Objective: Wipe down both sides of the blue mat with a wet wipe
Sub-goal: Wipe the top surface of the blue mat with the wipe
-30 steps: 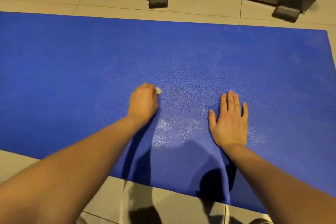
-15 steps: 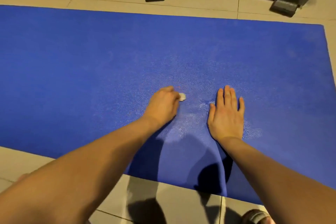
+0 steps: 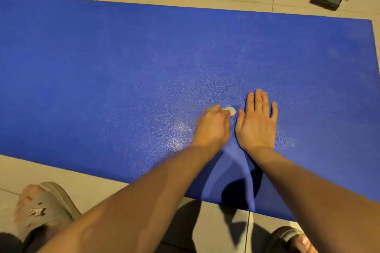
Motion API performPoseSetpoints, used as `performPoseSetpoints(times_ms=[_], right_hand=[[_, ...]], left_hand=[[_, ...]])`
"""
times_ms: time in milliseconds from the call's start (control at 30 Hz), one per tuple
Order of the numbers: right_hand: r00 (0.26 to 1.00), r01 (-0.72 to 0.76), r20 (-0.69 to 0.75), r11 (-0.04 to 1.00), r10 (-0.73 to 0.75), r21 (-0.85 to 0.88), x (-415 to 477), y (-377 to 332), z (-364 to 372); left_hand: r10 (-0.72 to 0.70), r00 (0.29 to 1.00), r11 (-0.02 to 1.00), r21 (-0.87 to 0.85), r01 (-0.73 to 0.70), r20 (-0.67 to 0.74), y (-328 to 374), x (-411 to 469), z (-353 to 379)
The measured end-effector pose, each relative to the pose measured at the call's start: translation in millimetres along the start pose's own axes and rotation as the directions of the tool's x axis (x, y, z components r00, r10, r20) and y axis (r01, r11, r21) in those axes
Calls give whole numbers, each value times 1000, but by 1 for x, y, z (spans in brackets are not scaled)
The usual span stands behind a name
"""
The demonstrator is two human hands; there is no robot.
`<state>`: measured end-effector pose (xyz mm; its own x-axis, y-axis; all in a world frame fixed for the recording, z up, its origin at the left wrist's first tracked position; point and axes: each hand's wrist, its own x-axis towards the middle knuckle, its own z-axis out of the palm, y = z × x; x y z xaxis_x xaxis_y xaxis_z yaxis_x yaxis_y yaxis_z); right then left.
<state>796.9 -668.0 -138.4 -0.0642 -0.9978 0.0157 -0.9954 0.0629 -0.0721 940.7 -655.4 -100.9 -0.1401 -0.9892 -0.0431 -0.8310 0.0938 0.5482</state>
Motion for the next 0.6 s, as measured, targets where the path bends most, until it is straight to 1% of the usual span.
performPoseSetpoints(times_ms=[67,100,133,200,267,300,367,467,533,600], right_hand=[[1000,1,-1,1000,-1,7,0,0,0],[1000,2,-1,1000,-2,9,0,1,0],[1000,3,-1,1000,-3,9,0,1,0],[1000,4,3,1000,-4,10,0,2,0],[1000,4,2,1000,-4,4,-1,2,0],[1000,4,1,1000,-4,-3,-1,2,1],[1000,5,8,1000,-5,-8,0,1,1],[1000,4,0,1000,-4,-4,0,1,0],[1000,2,-8,1000,-2,5,0,2,0],[1000,3,-16,1000,-3,10,0,1,1]], left_hand=[[68,997,996,47,-70,44,-6,4,-7],[75,996,993,86,-80,50,-15,5,-15],[39,998,993,113,-44,41,-30,4,-25],[-117,992,982,140,123,-51,-67,-4,-51],[-270,947,950,116,291,-174,-102,-20,-75],[-304,931,940,98,328,-201,-110,-27,-83],[-307,924,941,73,331,-230,-107,-33,-81],[-306,923,951,-29,308,-235,-70,-25,-50],[-245,955,969,-56,239,-166,-39,-19,-23],[-172,982,985,-45,169,-80,-15,-18,-4]])
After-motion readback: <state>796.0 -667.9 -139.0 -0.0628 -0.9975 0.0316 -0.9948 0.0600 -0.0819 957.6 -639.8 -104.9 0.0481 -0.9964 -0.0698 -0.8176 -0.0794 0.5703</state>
